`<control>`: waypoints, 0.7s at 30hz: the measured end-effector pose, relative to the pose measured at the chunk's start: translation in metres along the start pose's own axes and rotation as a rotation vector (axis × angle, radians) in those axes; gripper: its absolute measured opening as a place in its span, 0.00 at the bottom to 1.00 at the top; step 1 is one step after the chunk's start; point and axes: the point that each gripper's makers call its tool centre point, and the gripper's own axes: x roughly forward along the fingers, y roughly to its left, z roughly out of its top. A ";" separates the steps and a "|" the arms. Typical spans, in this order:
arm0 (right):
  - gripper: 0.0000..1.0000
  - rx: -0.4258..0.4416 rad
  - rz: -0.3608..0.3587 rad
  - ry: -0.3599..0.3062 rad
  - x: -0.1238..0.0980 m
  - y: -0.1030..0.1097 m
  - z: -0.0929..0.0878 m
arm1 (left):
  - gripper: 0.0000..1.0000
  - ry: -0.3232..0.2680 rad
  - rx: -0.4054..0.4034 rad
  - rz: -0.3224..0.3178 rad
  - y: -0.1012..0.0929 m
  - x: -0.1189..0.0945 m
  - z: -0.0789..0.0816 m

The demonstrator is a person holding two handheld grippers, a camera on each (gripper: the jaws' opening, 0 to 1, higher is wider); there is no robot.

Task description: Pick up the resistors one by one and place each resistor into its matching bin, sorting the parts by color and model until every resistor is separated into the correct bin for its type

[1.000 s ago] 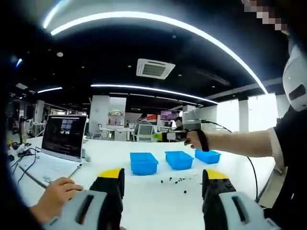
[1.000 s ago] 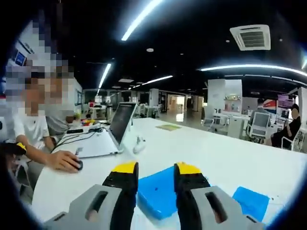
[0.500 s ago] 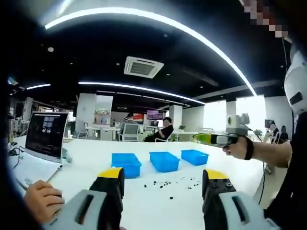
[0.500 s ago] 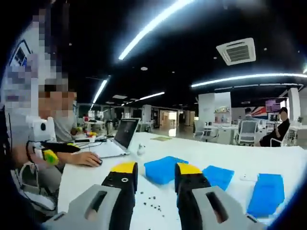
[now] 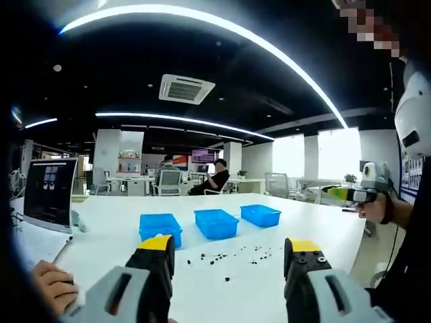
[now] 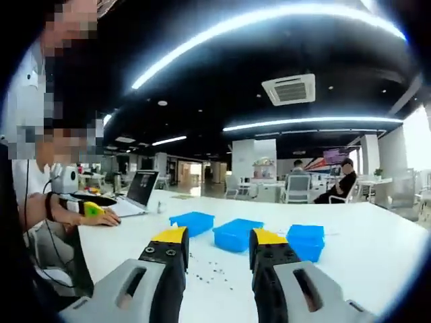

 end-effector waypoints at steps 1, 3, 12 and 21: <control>0.38 0.000 -0.008 0.000 -0.003 -0.001 0.000 | 0.67 0.011 0.005 -0.002 -0.001 0.000 -0.002; 0.38 -0.004 -0.014 -0.001 -0.006 -0.002 0.001 | 0.67 0.024 0.018 -0.002 -0.002 -0.001 -0.004; 0.33 0.007 0.133 0.151 0.016 0.021 -0.022 | 0.67 0.027 0.024 -0.008 -0.007 -0.011 -0.004; 0.39 -0.130 0.394 0.337 0.046 0.064 -0.046 | 0.67 0.032 0.041 0.016 -0.002 -0.021 -0.007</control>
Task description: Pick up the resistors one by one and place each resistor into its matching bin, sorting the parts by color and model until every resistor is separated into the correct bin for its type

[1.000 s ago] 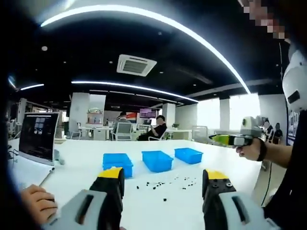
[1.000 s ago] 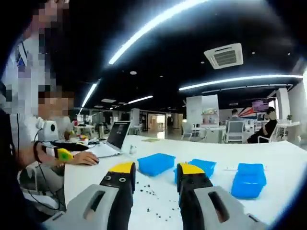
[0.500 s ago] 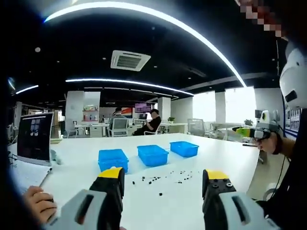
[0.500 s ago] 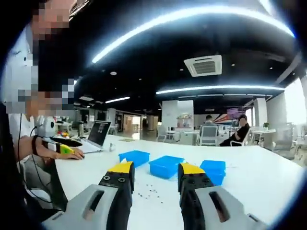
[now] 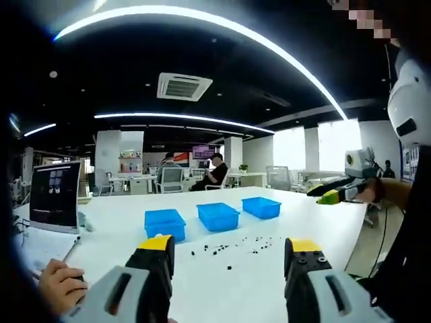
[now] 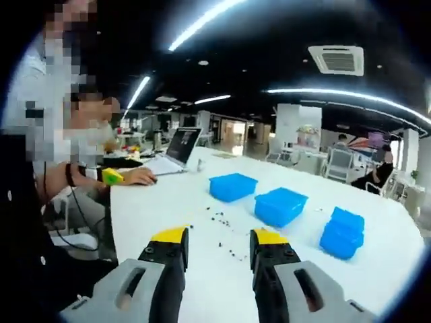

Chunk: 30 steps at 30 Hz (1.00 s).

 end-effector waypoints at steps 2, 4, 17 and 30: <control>0.39 -0.028 0.055 0.039 0.011 0.006 0.000 | 0.67 -0.002 0.001 -0.005 -0.001 -0.002 0.000; 0.39 -0.030 0.105 0.060 0.020 0.011 0.002 | 0.67 -0.002 0.000 -0.006 -0.001 -0.004 -0.001; 0.37 -0.178 0.345 0.309 0.087 0.029 -0.009 | 0.67 -0.001 -0.015 0.004 0.002 -0.013 -0.008; 0.35 -0.277 0.514 0.511 0.153 0.052 -0.037 | 0.67 0.021 -0.023 -0.006 0.000 -0.014 -0.017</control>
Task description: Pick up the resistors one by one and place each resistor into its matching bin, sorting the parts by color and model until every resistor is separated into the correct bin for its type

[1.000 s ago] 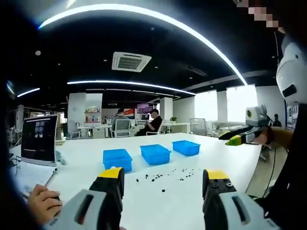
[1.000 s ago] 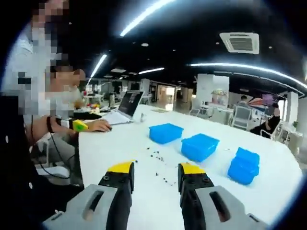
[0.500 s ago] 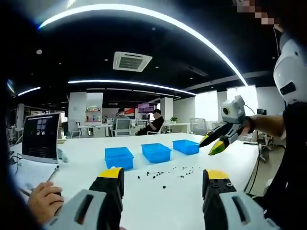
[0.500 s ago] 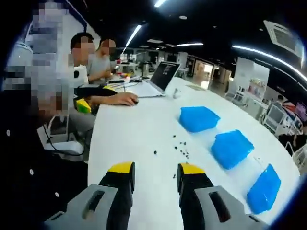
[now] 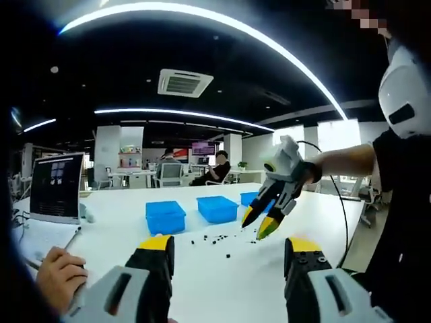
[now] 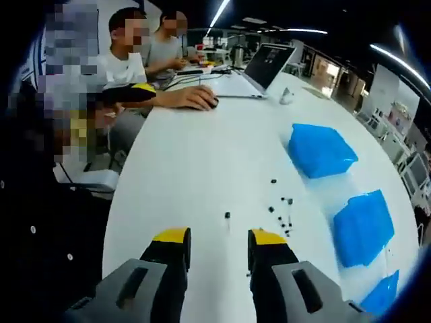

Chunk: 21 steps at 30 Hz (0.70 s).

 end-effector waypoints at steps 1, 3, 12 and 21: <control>0.35 -0.012 0.005 0.013 0.005 0.000 0.001 | 0.67 0.002 -0.002 0.000 0.000 0.000 -0.001; 0.34 -0.025 0.022 0.043 0.014 0.002 0.002 | 0.67 0.006 -0.005 0.003 0.001 -0.001 -0.003; 0.29 -0.066 0.070 0.194 0.053 -0.003 -0.004 | 0.67 0.030 -0.017 0.008 0.002 -0.003 -0.011; 0.22 -0.072 0.074 0.250 0.064 -0.009 -0.008 | 0.67 0.042 -0.027 0.010 0.004 -0.007 -0.018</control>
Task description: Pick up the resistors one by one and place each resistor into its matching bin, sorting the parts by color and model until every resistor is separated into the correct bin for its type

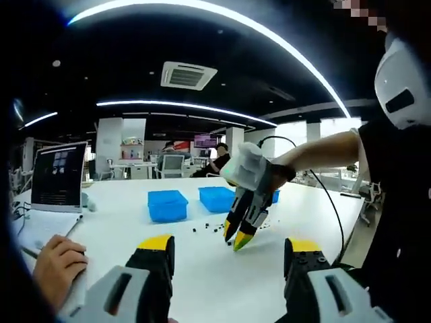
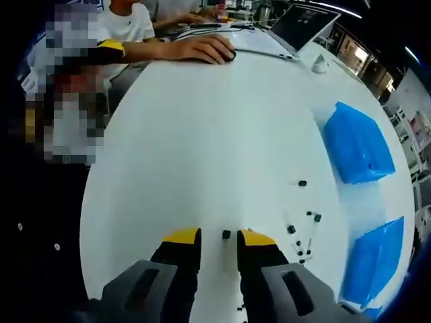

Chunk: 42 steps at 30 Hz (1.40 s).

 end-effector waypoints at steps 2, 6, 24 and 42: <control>0.20 0.005 0.003 0.006 0.001 0.000 0.001 | 0.67 0.001 -0.001 0.000 0.000 0.000 -0.001; 0.14 0.007 0.016 0.023 0.001 0.003 0.001 | 0.67 -0.002 -0.003 0.003 0.002 -0.001 -0.001; 0.04 0.035 -0.007 -0.019 -0.011 -0.009 0.000 | 0.67 -0.026 -0.001 0.000 -0.002 -0.002 0.007; 0.33 -0.184 -0.002 0.072 -0.103 0.010 -0.077 | 0.67 -0.011 0.001 -0.030 -0.012 0.004 0.004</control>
